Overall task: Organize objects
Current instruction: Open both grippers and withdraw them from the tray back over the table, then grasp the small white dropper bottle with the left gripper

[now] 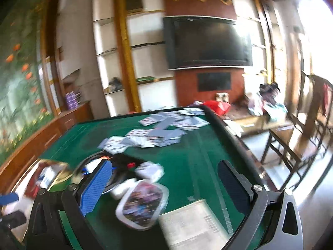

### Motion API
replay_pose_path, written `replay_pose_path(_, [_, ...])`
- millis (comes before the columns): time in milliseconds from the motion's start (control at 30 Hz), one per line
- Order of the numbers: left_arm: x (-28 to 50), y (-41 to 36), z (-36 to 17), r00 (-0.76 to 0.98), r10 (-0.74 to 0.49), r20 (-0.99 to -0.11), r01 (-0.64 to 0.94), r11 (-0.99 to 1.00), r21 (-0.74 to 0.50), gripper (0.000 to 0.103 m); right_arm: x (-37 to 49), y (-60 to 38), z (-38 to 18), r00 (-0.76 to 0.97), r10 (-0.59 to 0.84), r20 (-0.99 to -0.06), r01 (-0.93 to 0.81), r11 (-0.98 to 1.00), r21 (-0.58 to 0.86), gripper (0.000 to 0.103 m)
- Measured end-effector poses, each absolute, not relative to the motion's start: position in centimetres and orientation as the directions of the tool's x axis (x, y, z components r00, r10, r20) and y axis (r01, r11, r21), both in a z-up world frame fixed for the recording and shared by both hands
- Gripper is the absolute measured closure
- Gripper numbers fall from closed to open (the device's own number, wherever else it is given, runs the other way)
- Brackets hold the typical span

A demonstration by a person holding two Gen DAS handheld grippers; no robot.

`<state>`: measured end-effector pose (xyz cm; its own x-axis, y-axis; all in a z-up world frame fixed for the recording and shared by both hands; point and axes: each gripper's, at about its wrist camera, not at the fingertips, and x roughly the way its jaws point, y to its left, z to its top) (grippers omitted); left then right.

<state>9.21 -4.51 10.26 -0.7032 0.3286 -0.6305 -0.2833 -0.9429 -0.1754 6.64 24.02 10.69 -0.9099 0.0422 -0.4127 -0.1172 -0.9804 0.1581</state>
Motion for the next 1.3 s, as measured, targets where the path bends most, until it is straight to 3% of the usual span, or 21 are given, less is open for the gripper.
replay_pose_path(267, [4.8, -0.2, 7.9, -0.636, 0.341, -0.692, -0.298, -0.936, -0.187, 0.011, 6.1, 28.4, 9.4, -0.904, 0.075, -0.421, -0.201, -0.944, 0.263, 0.000])
replay_pose_path(500, [3.0, 5.4, 6.8, -0.604, 0.384, -0.699, -0.399, -0.904, -0.152, 0.011, 6.2, 27.2, 9.5, -0.902, 0.085, -0.422, -0.189, -0.959, 0.209, 0.000])
replay_pose_path(700, [-0.5, 6.0, 6.9, -0.645, 0.364, -0.672, -0.379, -0.916, -0.133, 0.011, 6.0, 26.7, 9.2, -0.897, 0.083, -0.435, -0.179, -0.966, 0.185, 0.000])
replay_pose_path(733, [-1.3, 6.0, 6.9, -0.648, 0.356, -0.674, -0.393, -0.914, -0.104, 0.013, 6.0, 26.8, 9.1, -0.897, 0.082, -0.435, -0.178, -0.966, 0.185, 0.000])
replay_pose_path(833, [-2.5, 6.0, 6.2, -0.619, 0.346, -0.705, -0.436, -0.898, -0.059, 0.044, 5.9, 26.9, 9.1, -0.895, 0.077, -0.439, -0.177, -0.965, 0.191, 0.000])
replay_pose_path(867, [-3.0, 5.9, 5.8, -0.602, 0.340, -0.722, -0.440, -0.896, -0.055, 0.047, 5.8, 27.0, 9.0, -0.893, 0.074, -0.443, -0.177, -0.965, 0.195, 0.000])
replay_pose_path(1067, [-4.2, 5.5, 3.7, -0.548, 0.393, -0.738, -0.488, -0.867, -0.099, 0.049, 5.5, 27.3, 8.7, -0.884, 0.065, -0.463, -0.177, -0.963, 0.202, 0.000])
replay_pose_path(1300, [-5.0, 7.9, 2.4, -0.536, 0.351, -0.767, -0.535, -0.845, -0.013, 0.049, 5.2, 26.7, 8.4, -0.876, 0.059, -0.479, -0.166, -0.969, 0.184, 0.000])
